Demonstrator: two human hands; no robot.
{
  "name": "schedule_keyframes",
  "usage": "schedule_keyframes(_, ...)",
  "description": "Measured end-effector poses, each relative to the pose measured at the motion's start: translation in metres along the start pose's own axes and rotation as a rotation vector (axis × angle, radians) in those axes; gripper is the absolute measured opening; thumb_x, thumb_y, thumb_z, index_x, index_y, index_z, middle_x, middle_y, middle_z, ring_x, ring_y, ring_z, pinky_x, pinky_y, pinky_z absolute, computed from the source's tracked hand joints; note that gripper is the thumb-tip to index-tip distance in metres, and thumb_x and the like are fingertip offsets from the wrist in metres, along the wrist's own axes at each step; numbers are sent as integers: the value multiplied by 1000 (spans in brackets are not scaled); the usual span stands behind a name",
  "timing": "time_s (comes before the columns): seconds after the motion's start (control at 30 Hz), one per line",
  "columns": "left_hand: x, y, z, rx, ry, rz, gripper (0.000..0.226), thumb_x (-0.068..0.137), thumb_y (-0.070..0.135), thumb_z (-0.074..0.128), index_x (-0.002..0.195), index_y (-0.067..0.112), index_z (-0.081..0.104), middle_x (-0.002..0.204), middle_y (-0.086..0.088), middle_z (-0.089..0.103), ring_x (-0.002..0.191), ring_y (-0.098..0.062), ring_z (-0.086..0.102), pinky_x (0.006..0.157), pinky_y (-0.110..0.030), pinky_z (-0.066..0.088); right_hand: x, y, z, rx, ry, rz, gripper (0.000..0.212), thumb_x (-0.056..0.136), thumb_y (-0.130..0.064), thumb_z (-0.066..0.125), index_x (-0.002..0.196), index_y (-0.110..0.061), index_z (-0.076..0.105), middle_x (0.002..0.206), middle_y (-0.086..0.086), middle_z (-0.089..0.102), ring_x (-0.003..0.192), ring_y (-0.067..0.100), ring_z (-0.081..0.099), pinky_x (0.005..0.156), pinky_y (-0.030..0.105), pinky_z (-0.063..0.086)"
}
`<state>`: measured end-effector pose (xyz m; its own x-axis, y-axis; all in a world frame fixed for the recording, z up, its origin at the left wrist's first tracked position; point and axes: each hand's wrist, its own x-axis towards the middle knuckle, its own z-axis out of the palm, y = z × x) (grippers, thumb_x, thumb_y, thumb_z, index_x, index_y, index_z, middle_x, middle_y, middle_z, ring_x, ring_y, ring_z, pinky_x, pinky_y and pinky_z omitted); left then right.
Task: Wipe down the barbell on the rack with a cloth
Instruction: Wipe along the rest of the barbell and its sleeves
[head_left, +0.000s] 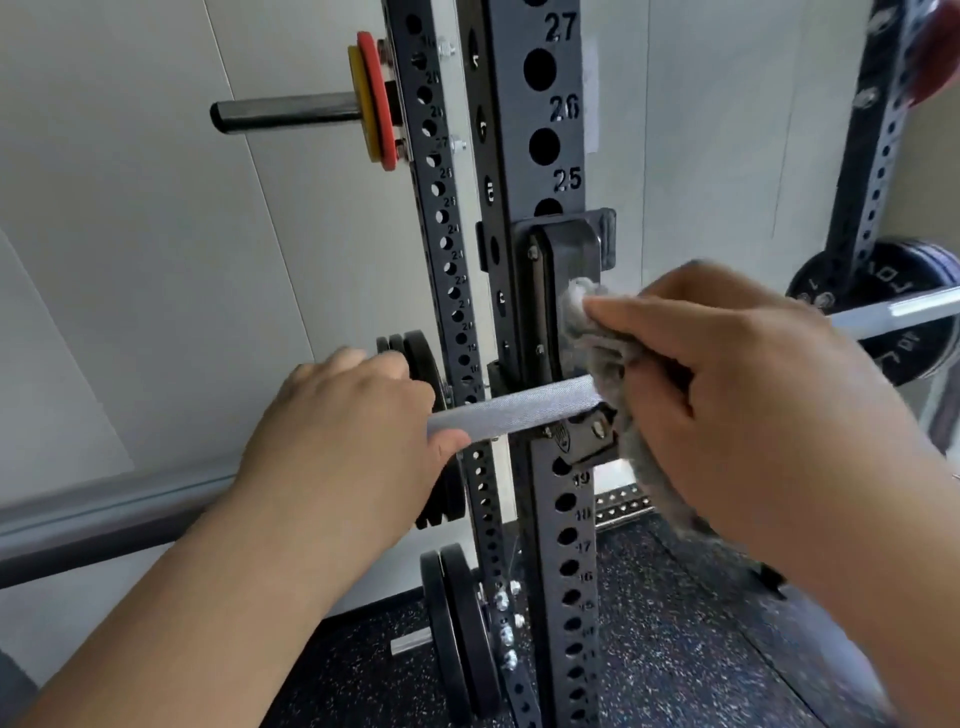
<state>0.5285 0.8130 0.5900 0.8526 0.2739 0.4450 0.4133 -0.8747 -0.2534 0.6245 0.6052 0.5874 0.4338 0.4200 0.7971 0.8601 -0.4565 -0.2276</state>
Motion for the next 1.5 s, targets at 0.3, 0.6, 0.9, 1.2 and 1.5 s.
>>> schedule_keyframes(0.3, 19, 8, 17, 83, 114, 253, 37, 93, 54, 49, 73, 26, 38, 50, 6, 50, 44, -27, 50, 47, -31, 35, 58, 54, 16, 131, -618, -52, 55, 102, -3, 57, 116, -53, 73, 115, -25, 66, 83, -11, 63, 69, 11, 50)
schedule_keyframes(0.6, 38, 11, 0, -25, -212, 94, 38, 99, 66, 41, 86, 31, 50, 70, 9, 61, 67, -6, 56, 63, -29, 45, 57, 116, -2, 118, -567, -24, 42, 104, -14, 58, 114, -52, 73, 112, -19, 63, 68, -12, 62, 57, 11, 49)
schedule_keyframes(0.9, 68, 15, -16, -316, -616, 79, 35, 104, 48, 51, 77, 25, 55, 44, 19, 56, 37, 0, 51, 47, -14, 36, 63, 134, 3, 248, -643, -36, 60, 100, -3, 59, 89, -60, 74, 112, -27, 61, 67, 0, 68, 53, 16, 53)
schedule_keyframes(1.2, 86, 17, -8, -504, -707, 95, 37, 99, 51, 55, 83, 21, 69, 75, -2, 73, 62, -18, 67, 63, -31, 53, 66, 134, 35, 237, -634, -431, 42, 94, -29, 52, 113, -59, 73, 122, -32, 60, 117, 4, 51, 91, 15, 44)
schedule_keyframes(1.5, 90, 67, -14, -289, -557, 78, 44, 103, 57, 42, 80, 24, 60, 66, 10, 68, 44, -2, 59, 65, -39, 56, 58, 169, 32, 192, -462, -497, 49, 93, -14, 62, 116, -55, 74, 118, -27, 65, 108, 15, 57, 78, 37, 57)
